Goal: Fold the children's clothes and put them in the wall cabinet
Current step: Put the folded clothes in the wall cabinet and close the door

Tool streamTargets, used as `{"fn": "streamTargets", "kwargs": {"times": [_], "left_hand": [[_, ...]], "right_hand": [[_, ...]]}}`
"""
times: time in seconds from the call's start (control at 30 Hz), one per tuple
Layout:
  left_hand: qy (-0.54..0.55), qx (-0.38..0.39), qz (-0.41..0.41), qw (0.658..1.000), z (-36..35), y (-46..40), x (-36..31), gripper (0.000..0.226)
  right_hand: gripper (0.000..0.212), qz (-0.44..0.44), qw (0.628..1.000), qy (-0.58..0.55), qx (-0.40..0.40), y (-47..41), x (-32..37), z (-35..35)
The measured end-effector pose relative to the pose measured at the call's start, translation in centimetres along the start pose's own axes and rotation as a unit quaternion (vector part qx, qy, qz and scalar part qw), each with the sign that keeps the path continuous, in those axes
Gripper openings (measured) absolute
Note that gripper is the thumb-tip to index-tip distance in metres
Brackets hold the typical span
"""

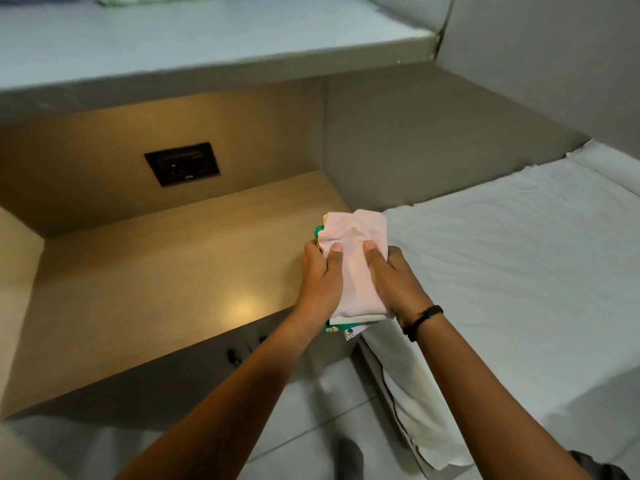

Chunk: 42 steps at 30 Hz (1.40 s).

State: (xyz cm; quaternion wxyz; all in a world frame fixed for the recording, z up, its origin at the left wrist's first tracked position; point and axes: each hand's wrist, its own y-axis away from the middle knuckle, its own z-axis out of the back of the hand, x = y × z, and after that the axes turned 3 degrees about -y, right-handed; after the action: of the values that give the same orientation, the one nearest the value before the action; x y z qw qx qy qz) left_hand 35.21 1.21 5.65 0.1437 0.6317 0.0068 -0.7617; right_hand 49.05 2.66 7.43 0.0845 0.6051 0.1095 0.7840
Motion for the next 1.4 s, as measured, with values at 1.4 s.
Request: {"fn": "streamTargets", "kwargs": {"times": [1.4], "left_hand": [[-0.506,0.034,-0.249,0.825,18.2,-6.8,-29.3,0.065]], "right_hand": [[0.084,0.454,0.749,0.481,-0.041,1.4,28.0,-0.2]]}}
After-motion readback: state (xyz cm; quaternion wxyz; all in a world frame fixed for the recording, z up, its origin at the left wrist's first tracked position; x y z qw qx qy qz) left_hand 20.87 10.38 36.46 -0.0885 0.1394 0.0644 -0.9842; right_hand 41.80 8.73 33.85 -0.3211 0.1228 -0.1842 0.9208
